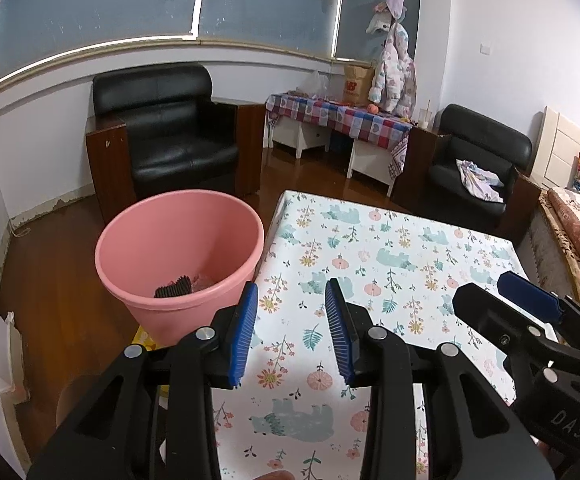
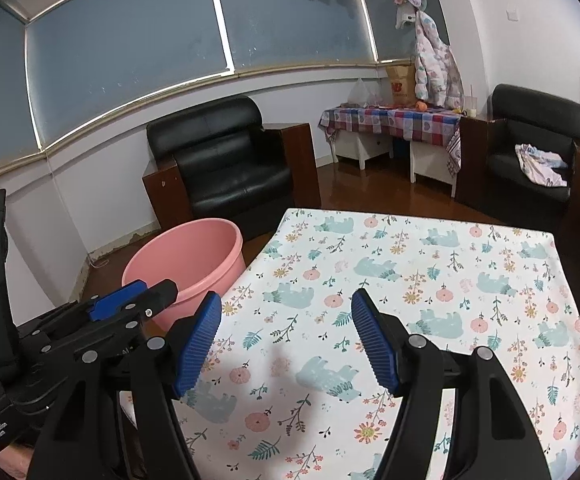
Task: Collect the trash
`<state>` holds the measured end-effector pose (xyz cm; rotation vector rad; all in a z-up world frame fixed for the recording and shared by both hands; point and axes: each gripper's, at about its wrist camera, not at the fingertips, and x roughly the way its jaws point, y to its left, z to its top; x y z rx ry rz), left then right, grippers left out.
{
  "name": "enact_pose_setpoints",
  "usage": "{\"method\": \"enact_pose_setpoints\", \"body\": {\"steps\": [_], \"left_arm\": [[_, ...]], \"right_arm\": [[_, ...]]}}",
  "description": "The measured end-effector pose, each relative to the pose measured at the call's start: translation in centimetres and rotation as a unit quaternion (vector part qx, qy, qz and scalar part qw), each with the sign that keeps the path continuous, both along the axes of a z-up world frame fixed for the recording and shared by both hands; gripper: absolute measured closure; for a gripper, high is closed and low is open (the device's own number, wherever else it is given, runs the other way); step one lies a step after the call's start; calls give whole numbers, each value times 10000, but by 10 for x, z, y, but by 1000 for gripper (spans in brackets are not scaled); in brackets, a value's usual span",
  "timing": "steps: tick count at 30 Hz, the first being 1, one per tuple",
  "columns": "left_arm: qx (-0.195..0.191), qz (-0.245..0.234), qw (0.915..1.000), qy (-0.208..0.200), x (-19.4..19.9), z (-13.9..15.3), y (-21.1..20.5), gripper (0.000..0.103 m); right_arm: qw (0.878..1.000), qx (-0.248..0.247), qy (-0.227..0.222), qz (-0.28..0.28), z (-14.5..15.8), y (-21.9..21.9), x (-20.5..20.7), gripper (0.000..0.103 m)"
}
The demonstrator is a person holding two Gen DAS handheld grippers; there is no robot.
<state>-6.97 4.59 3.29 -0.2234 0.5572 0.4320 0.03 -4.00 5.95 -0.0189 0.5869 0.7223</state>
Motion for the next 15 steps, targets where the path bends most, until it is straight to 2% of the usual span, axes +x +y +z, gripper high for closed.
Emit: {"method": "enact_pose_setpoints", "body": {"steps": [15], "left_arm": [[-7,132,9998,-140,-8,6,7,67]], "right_arm": [[9997,46,-234,-9,6,5,-10,35]]}}
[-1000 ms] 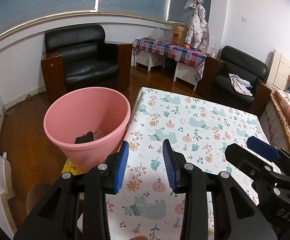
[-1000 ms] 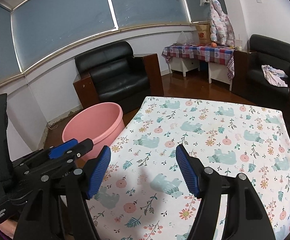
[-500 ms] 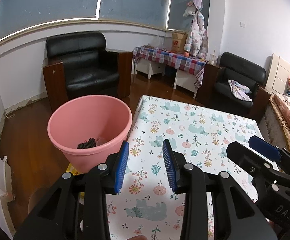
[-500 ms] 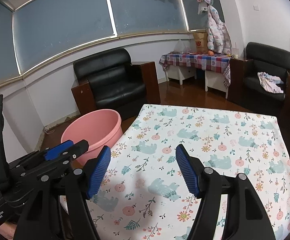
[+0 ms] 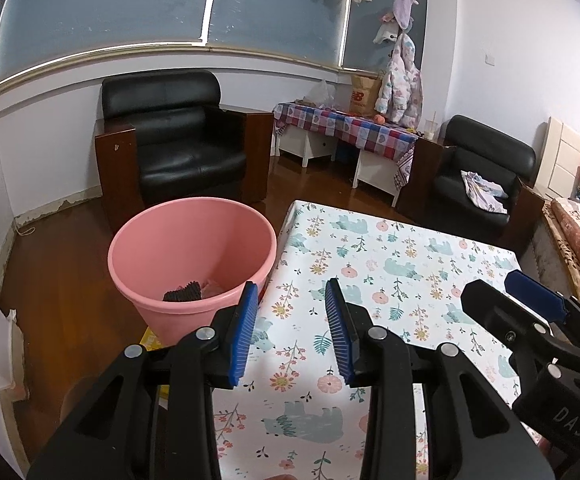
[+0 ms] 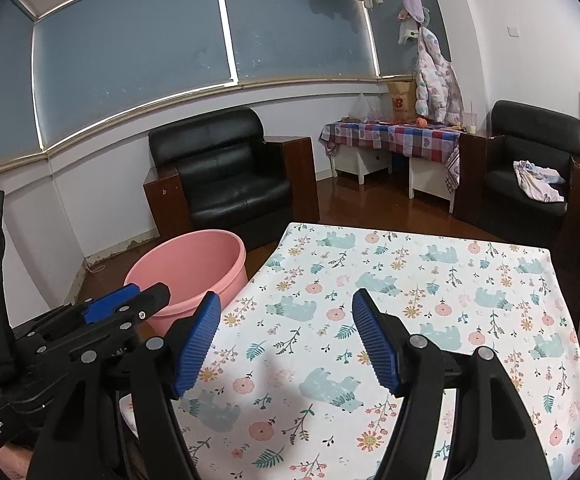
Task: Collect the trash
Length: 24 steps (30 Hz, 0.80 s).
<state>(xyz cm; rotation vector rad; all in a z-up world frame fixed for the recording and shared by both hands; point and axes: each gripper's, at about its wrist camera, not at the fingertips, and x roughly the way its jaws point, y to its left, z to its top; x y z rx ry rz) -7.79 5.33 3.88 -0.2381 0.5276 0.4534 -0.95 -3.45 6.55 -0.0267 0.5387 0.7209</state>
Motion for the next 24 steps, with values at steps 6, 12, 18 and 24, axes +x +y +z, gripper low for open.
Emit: {"method": "enact_pose_setpoints", "body": {"steps": [6,12,18,24], "left_arm": [[-1,18,10000,-12,-1,0,2,67],[-8,25,10000,-18,-1,1,3,67],[0,33,10000,-26,-2,2,3,67],[1,31,10000,-28,-2,1,3,67]], "right_arm": [[10000,11,-21,-19,0,-1,1,35],[10000,10,-40,-22,1,-2,-1,35],[10000,4,-55,-13,1,-1,-2,35],[10000,-2,-51,-9,1,1,-3,35]]}}
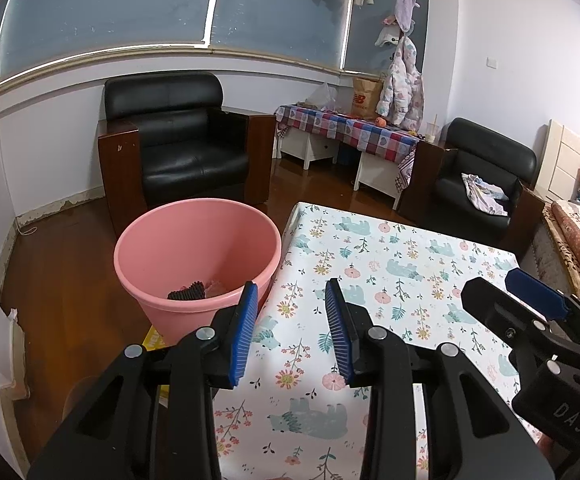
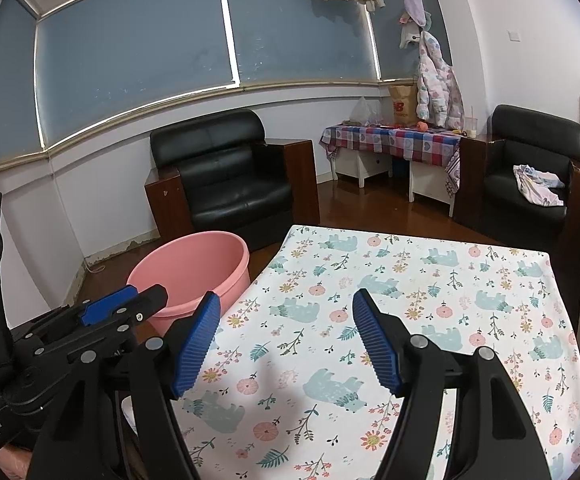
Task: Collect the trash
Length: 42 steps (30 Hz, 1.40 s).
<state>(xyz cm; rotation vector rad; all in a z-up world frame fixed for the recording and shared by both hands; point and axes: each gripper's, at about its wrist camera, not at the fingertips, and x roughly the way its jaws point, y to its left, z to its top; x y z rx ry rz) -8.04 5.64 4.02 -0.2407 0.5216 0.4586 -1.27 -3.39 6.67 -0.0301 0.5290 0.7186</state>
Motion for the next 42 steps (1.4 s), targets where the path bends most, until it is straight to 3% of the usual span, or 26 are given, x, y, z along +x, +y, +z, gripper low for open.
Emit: {"method": "enact_pose_setpoints", "body": {"steps": [42], "left_arm": [[13,-9,10000,-5,-4,2,-3,67]], "right_arm": [[10000,35,-2,-3,1,4,-4,35]]}}
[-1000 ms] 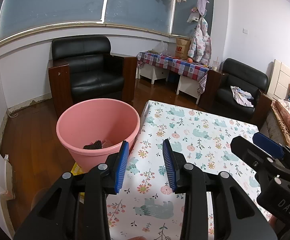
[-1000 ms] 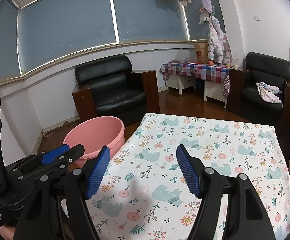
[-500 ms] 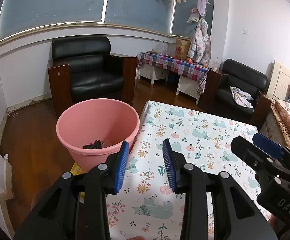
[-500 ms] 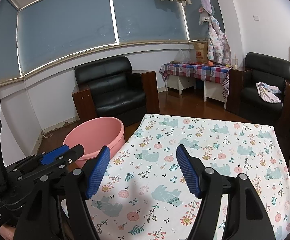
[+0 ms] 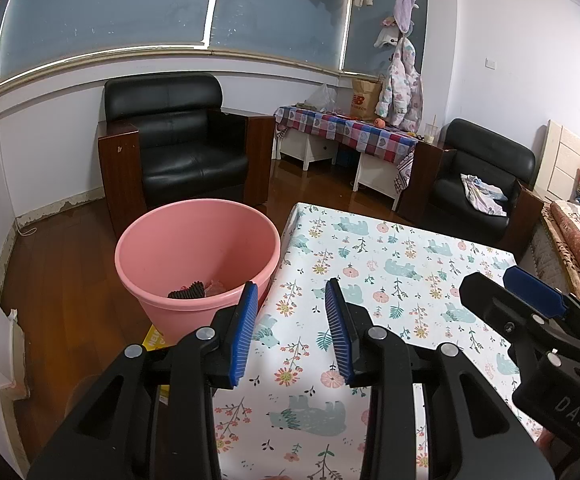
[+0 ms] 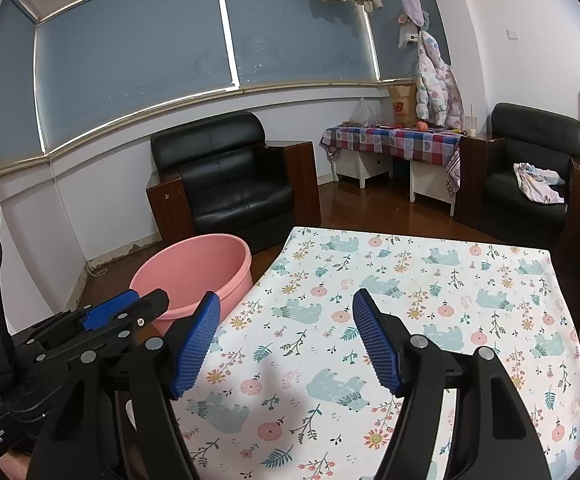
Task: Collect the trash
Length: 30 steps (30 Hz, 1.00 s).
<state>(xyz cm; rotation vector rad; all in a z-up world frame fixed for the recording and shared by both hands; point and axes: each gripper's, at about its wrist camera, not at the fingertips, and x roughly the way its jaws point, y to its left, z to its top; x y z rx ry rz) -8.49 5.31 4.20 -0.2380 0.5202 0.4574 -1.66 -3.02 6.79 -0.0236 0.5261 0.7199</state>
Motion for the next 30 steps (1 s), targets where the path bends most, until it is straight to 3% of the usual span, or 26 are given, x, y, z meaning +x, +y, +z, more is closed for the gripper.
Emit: {"method": "enact_pose_setpoints", "body": {"steps": [30], "left_arm": [[50,-36,10000,-6,0,4,-7,67]], "right_arm": [[10000,17,-8,-3,1,2,-1,35]]}}
